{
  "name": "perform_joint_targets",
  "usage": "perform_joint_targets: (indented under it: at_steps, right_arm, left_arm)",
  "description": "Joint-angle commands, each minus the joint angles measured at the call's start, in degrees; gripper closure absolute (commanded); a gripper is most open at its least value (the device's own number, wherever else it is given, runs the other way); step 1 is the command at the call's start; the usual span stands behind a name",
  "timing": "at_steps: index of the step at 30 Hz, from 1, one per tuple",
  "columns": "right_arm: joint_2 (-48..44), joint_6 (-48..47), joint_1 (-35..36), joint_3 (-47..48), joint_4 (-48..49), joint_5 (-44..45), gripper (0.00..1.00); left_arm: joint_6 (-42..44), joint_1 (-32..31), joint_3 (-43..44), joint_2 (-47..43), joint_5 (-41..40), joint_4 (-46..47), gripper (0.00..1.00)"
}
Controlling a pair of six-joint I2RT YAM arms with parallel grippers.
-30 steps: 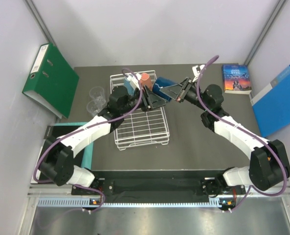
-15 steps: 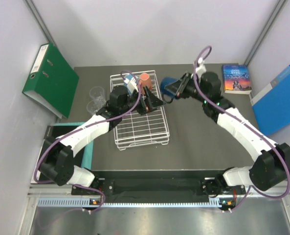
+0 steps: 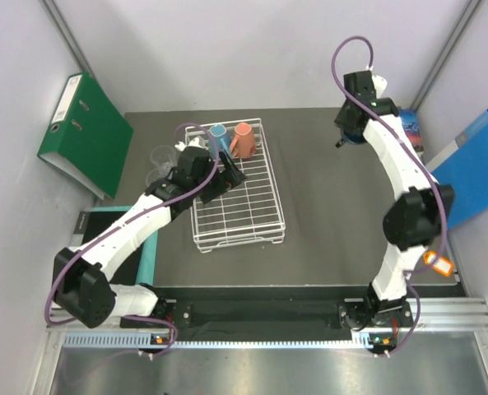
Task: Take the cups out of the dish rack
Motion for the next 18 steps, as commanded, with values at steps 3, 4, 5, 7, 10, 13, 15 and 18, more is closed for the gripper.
perform_joint_targets:
  at_steps: [3,4,5,7,10,13,15,18]
  right_arm:
    - [10.6,0.6,-2.9,10.7,-13.6,4.4,1.00]
    - [10.0,0.5,-2.9,8.9,-11.7,3.8,1.00]
    - [9.6,0.1,-3.1,5.2,-10.0,2.3,1.00]
    - [10.1,0.1,-3.4,3.4,-7.6,0.7,1.00]
    - [13.1,1.1,-5.3,4.1,-8.2,-2.8,1.00]
    - [14.6,1.4,-6.1,4.2,-7.4,-4.8,1.00]
    - [16.0,1.6,-6.6,4.5,-7.0,-6.7,1.00]
    - [19.1,1.7,-7.2,6.9,-8.8,-7.1,1.00]
  left_arm:
    - [4.2,0.0,4.0,-2.4,-9.6,-10.2,0.01]
    - [4.4,0.0,3.8,-2.6,-9.6,-10.0,0.01]
    - [4.5,0.0,3.6,-3.2,-9.6,-10.0,0.01]
    - [4.7,0.1,3.0,-3.5,-9.4,-9.6,0.01]
    - [5.3,0.1,3.5,-2.9,-9.2,-10.0,0.01]
    - [6.1,0.0,4.5,-2.2,-9.1,-10.7,0.01]
    - [6.2,0.1,4.5,-1.8,-9.1,-10.8,0.01]
    - [6.2,0.1,4.9,-0.6,-8.9,-11.5,0.01]
